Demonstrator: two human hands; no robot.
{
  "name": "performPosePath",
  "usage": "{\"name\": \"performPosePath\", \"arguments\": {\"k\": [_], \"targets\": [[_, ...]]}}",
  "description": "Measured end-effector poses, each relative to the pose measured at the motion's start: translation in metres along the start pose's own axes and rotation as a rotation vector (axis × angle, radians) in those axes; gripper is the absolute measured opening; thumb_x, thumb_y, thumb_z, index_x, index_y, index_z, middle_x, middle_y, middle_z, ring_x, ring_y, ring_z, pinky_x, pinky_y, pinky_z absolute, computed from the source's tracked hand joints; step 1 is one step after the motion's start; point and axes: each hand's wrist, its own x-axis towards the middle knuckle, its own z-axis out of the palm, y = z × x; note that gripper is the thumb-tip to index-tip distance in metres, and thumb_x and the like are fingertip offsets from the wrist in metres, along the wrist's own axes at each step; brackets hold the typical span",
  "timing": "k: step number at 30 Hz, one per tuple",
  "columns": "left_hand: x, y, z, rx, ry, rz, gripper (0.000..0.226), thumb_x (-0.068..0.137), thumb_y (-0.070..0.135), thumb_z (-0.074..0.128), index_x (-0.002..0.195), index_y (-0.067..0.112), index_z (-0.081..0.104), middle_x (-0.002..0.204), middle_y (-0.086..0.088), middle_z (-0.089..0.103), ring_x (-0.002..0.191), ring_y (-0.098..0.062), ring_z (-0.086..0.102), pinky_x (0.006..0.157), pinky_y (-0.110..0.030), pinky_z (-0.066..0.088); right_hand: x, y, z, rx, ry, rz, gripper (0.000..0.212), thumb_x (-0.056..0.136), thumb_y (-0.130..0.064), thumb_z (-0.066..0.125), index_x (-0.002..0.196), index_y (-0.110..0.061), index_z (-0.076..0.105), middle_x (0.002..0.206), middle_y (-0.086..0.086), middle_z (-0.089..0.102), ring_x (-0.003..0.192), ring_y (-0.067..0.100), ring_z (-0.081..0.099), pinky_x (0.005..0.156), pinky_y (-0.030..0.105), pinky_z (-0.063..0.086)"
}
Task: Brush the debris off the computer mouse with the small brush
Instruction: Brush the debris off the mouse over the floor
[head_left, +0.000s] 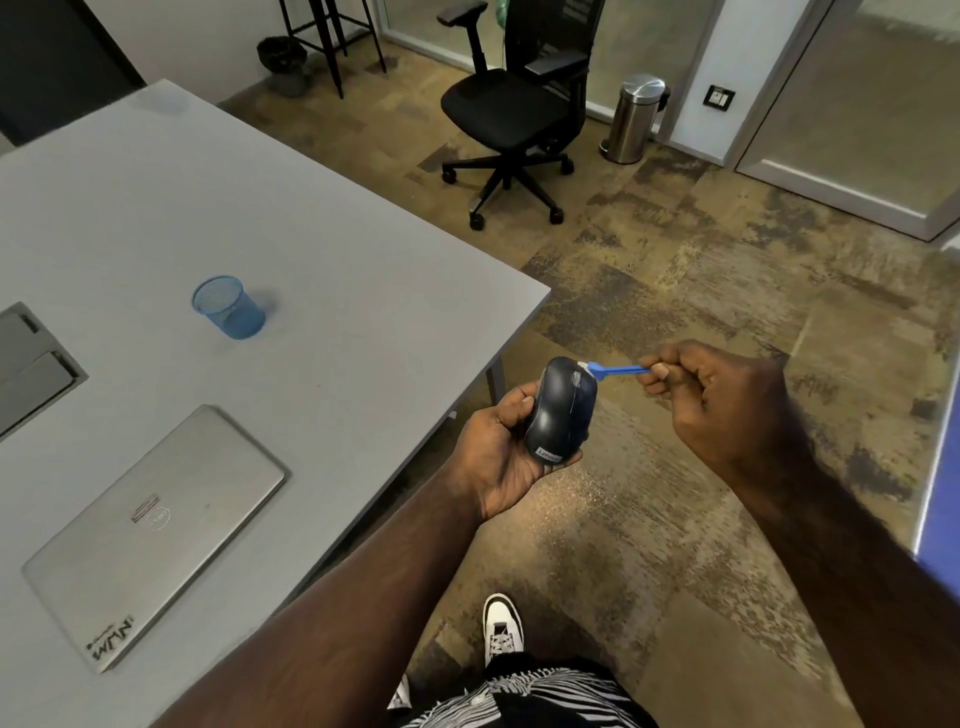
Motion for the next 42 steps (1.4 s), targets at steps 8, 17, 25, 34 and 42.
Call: {"name": "performPosePath", "arguments": {"k": [8, 17, 25, 34, 42], "targets": [[0.0, 0.001, -0.004, -0.077, 0.039, 0.012, 0.044, 0.098, 0.017, 0.033, 0.138, 0.007, 0.046, 0.118, -0.024, 0.063, 0.095, -0.041, 0.065, 0.076, -0.046, 0.056, -0.009, -0.001, -0.002, 0.04, -0.052, -0.104, 0.018, 0.09, 0.006, 0.063, 0.102, -0.002, 0.074, 0.085, 0.005, 0.077, 0.075, 0.015, 0.077, 0.061, 0.033, 0.063], [0.003, 0.002, -0.003, -0.171, 0.054, 0.028, 0.044, 0.1, 0.016, 0.032, 0.14, 0.004, 0.044, 0.136, -0.026, 0.053, 0.106, -0.041, 0.06, 0.074, -0.049, 0.058, -0.018, -0.017, 0.003, 0.09, -0.25, -0.185, 0.021, 0.086, -0.001, 0.061, 0.101, -0.005, 0.076, 0.089, 0.002, 0.078, 0.076, 0.011, 0.075, 0.061, 0.031, 0.062], [0.002, 0.009, 0.003, -0.154, 0.037, 0.02, 0.053, 0.091, 0.019, 0.042, 0.142, 0.003, 0.042, 0.123, -0.03, 0.058, 0.096, -0.044, 0.065, 0.079, -0.05, 0.057, -0.006, -0.013, 0.003, 0.019, 0.047, -0.079, 0.019, 0.089, 0.009, 0.064, 0.102, 0.0, 0.075, 0.087, 0.007, 0.078, 0.075, 0.017, 0.076, 0.064, 0.029, 0.062], [0.002, 0.003, -0.001, -0.18, 0.035, 0.012, 0.049, 0.085, 0.018, 0.045, 0.132, 0.003, 0.05, 0.115, -0.032, 0.064, 0.096, -0.046, 0.065, 0.08, -0.053, 0.057, -0.01, -0.016, 0.002, 0.046, -0.046, -0.13, 0.021, 0.085, 0.011, 0.067, 0.101, 0.0, 0.075, 0.088, 0.007, 0.078, 0.075, 0.014, 0.075, 0.061, 0.029, 0.062], [0.003, 0.006, 0.001, -0.141, 0.043, 0.012, 0.045, 0.095, 0.017, 0.037, 0.136, 0.002, 0.047, 0.128, -0.031, 0.057, 0.102, -0.044, 0.062, 0.081, -0.05, 0.056, -0.011, -0.019, 0.009, 0.04, -0.1, -0.136, 0.019, 0.087, 0.009, 0.065, 0.101, 0.0, 0.074, 0.088, 0.009, 0.078, 0.074, 0.016, 0.075, 0.061, 0.025, 0.061]]}}
